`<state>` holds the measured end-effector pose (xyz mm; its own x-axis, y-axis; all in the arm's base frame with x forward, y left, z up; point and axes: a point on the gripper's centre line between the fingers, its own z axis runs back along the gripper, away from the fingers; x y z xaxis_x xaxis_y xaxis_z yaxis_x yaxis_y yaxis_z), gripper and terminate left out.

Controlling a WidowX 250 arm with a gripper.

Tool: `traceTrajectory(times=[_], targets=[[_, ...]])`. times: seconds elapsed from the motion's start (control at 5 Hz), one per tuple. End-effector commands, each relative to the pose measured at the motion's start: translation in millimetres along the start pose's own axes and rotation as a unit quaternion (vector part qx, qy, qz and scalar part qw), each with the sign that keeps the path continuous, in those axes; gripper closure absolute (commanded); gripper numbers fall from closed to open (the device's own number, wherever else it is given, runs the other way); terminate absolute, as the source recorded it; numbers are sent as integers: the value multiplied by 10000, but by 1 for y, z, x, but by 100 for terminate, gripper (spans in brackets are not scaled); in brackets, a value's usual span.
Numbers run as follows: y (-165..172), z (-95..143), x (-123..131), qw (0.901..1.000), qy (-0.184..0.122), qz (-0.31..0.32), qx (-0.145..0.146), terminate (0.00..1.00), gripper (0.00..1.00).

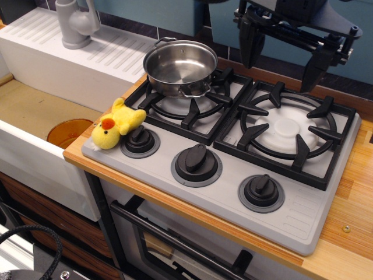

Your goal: Put stuffedduck in pan

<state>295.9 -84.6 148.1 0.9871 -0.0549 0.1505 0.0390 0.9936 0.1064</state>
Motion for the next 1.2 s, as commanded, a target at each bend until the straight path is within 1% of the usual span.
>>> traceTrajectory(times=[0.0,0.4,0.8,1.0], targets=[[0,0,0,10000,0,0,0,0,0],[49,-16,5,9995,-161,-261,-17,0,0],[83,-31,-4,9989,-312,-358,-42,0,0],[102,-43,-14,9987,-364,-346,-7,0,0]])
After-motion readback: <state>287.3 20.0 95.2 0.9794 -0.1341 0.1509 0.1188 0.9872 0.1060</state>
